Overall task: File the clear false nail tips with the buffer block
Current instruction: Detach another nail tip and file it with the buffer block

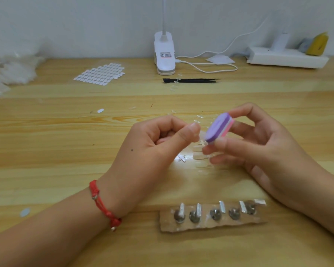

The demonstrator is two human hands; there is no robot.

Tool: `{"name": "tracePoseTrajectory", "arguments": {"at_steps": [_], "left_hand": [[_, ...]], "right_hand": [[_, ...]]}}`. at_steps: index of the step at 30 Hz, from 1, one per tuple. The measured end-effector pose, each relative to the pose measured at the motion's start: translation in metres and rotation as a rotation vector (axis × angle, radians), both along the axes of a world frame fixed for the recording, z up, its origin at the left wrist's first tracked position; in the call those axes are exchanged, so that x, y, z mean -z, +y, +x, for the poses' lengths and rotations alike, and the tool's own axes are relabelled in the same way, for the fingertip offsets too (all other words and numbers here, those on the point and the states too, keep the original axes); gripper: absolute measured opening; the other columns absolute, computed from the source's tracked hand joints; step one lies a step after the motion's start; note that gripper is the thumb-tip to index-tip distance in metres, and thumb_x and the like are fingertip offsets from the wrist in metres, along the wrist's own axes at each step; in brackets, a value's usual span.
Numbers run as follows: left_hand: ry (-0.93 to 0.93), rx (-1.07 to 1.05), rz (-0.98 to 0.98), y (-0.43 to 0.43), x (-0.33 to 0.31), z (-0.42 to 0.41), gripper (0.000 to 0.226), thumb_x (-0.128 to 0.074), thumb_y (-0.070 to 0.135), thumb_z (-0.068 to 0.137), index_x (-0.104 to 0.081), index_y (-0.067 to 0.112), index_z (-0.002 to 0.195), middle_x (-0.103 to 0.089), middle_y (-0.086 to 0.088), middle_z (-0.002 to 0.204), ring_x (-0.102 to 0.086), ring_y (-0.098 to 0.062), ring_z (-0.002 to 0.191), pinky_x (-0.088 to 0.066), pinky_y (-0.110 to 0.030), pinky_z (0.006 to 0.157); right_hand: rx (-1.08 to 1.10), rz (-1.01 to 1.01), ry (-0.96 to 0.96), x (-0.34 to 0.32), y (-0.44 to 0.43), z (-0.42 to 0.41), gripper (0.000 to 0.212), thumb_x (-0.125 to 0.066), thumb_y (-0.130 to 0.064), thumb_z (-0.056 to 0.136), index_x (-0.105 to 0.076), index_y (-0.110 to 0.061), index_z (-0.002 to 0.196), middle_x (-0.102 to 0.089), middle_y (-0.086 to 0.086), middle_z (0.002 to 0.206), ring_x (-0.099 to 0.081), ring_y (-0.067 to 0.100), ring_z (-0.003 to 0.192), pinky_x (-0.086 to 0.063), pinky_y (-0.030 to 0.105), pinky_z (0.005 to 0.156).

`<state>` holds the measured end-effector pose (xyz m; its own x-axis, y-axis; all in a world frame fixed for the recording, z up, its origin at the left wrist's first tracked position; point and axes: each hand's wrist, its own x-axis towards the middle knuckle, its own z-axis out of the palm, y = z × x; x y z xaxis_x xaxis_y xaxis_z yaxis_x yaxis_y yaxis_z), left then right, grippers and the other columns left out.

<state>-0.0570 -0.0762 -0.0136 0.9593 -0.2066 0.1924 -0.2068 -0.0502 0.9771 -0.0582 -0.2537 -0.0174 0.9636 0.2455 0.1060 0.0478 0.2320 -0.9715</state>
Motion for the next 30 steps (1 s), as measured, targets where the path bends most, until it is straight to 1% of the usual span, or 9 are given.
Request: {"name": "tracePoseTrajectory", "arguments": {"at_steps": [4, 6, 11, 14, 17, 21, 23, 28, 30], "left_hand": [[-0.01, -0.015, 0.022, -0.0017, 0.0004, -0.0013, 0.023, -0.062, 0.043, 0.07, -0.07, 0.022, 0.063, -0.026, 0.002, 0.047, -0.021, -0.007, 0.043, -0.023, -0.01, 0.042], [-0.01, -0.018, 0.015, -0.0028, 0.0002, -0.0021, 0.022, -0.062, 0.043, 0.07, -0.071, 0.024, 0.063, -0.024, 0.012, 0.043, -0.019, -0.004, 0.04, -0.023, -0.008, 0.041], [-0.011, -0.032, 0.005, -0.0019, 0.0004, -0.0007, 0.022, -0.062, 0.043, 0.071, -0.069, 0.024, 0.063, -0.023, 0.011, 0.045, -0.019, -0.005, 0.041, -0.021, -0.009, 0.04], [-0.016, -0.026, 0.004, -0.0025, 0.0, -0.0011, 0.022, -0.062, 0.043, 0.071, -0.07, 0.024, 0.064, -0.021, 0.012, 0.046, -0.019, -0.004, 0.042, -0.021, -0.009, 0.041], [-0.013, -0.048, 0.006, -0.0022, -0.0002, -0.0001, 0.022, -0.062, 0.042, 0.07, -0.07, 0.022, 0.064, -0.021, 0.004, 0.049, -0.019, -0.005, 0.041, -0.02, -0.011, 0.039], [-0.004, -0.027, 0.017, -0.0034, -0.0006, -0.0015, 0.022, -0.062, 0.041, 0.07, -0.07, 0.022, 0.064, -0.022, 0.01, 0.046, -0.019, -0.003, 0.039, -0.02, -0.009, 0.039], [-0.006, -0.04, 0.012, -0.0027, -0.0007, -0.0014, 0.022, -0.062, 0.04, 0.071, -0.071, 0.021, 0.064, -0.022, 0.005, 0.047, -0.019, -0.003, 0.04, -0.02, -0.009, 0.039], [0.0, -0.037, 0.019, -0.003, -0.0009, -0.0021, 0.024, -0.064, 0.041, 0.07, -0.074, 0.02, 0.067, -0.026, 0.012, 0.043, -0.021, -0.003, 0.038, -0.022, -0.008, 0.041], [-0.004, -0.051, 0.029, -0.0021, -0.0006, -0.0018, 0.025, -0.064, 0.043, 0.069, -0.075, 0.02, 0.069, -0.028, 0.012, 0.043, -0.022, -0.004, 0.04, -0.023, -0.011, 0.044]], "right_hand": [[-0.011, -0.033, -0.069, 0.0004, 0.0031, -0.0016, 0.037, -0.082, -0.014, 0.055, -0.063, -0.023, 0.086, -0.071, 0.012, 0.085, -0.074, 0.031, 0.071, -0.057, 0.028, 0.059], [0.058, 0.027, -0.032, 0.0008, -0.0001, 0.0004, 0.039, -0.081, -0.015, 0.052, -0.066, -0.024, 0.086, -0.072, 0.01, 0.08, -0.073, 0.027, 0.067, -0.057, 0.026, 0.058], [-0.051, -0.064, -0.069, 0.0002, 0.0014, 0.0001, 0.043, -0.087, -0.011, 0.053, -0.069, -0.026, 0.09, -0.071, 0.008, 0.082, -0.073, 0.027, 0.068, -0.057, 0.027, 0.059], [0.023, 0.012, -0.02, 0.0011, -0.0012, 0.0014, 0.044, -0.082, -0.011, 0.051, -0.067, -0.023, 0.09, -0.072, 0.009, 0.08, -0.073, 0.025, 0.066, -0.057, 0.025, 0.057], [-0.085, -0.057, -0.061, -0.0002, 0.0022, -0.0021, 0.036, -0.08, -0.013, 0.057, -0.067, -0.025, 0.088, -0.071, 0.009, 0.083, -0.073, 0.028, 0.068, -0.057, 0.027, 0.059], [0.004, 0.0, -0.017, 0.0002, -0.0006, -0.0003, 0.042, -0.084, -0.006, 0.055, -0.062, -0.021, 0.088, -0.072, 0.011, 0.084, -0.073, 0.029, 0.069, -0.057, 0.026, 0.057], [-0.056, -0.052, -0.048, -0.0002, 0.0017, -0.0021, 0.042, -0.086, -0.008, 0.055, -0.062, -0.022, 0.086, -0.072, 0.013, 0.086, -0.073, 0.031, 0.07, -0.057, 0.027, 0.058], [0.024, 0.001, -0.01, 0.0011, -0.0001, -0.0014, 0.046, -0.08, -0.012, 0.052, -0.053, -0.014, 0.089, -0.071, 0.01, 0.083, -0.074, 0.033, 0.073, -0.057, 0.027, 0.055], [-0.042, -0.077, -0.044, 0.0004, 0.0022, -0.0028, 0.045, -0.085, -0.011, 0.055, -0.055, -0.016, 0.089, -0.071, 0.011, 0.089, -0.074, 0.034, 0.074, -0.058, 0.03, 0.058]]}}
